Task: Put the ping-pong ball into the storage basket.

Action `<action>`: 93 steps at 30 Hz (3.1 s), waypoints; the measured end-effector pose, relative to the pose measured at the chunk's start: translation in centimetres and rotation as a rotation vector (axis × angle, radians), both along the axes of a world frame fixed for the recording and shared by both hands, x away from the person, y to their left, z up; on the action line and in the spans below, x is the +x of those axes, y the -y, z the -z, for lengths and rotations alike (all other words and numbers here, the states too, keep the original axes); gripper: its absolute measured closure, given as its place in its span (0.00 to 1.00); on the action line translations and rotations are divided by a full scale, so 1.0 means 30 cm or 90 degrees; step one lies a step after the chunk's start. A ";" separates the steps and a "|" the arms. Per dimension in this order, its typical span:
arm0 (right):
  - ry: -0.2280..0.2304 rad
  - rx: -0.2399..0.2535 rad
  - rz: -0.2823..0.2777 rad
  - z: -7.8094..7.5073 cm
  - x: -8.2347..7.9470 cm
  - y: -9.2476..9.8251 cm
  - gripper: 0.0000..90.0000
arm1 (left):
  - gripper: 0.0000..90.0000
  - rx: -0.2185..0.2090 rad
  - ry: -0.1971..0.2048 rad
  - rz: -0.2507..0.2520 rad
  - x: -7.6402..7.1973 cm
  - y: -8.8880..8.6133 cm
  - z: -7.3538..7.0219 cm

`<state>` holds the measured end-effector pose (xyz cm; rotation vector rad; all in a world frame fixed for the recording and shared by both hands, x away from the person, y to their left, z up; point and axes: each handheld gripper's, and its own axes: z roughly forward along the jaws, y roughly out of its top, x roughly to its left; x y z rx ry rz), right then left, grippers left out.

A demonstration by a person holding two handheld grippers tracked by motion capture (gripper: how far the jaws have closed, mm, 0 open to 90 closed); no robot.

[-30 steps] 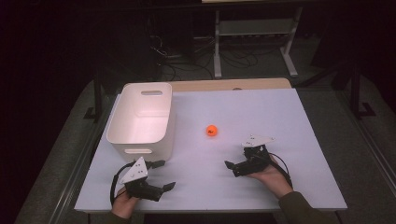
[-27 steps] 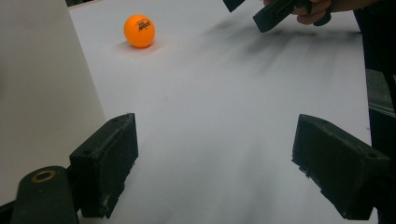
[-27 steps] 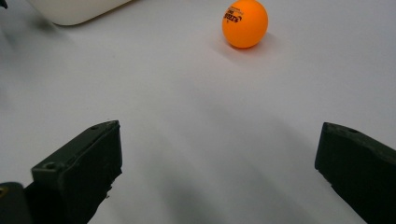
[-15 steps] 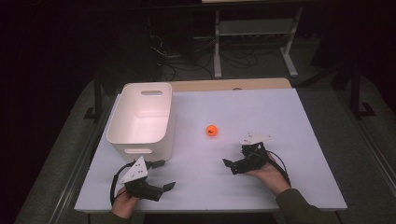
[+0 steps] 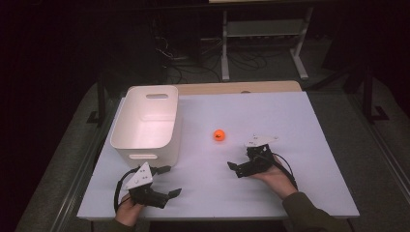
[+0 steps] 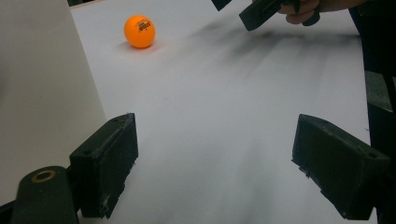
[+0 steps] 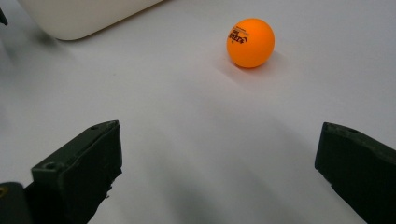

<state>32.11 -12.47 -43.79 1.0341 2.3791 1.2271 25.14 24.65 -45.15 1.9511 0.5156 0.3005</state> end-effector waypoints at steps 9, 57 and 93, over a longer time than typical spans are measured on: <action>-0.001 0.001 0.001 0.000 0.011 -0.007 0.00 | 0.16 0.000 0.000 0.000 0.000 0.000 0.000; 0.001 -0.003 -0.002 -0.009 0.090 -0.076 0.00 | 0.16 -0.002 0.003 0.001 -0.001 0.001 0.000; 0.006 -0.003 -0.007 -0.029 0.153 -0.131 0.00 | 0.16 -0.002 0.005 0.001 -0.002 0.001 0.000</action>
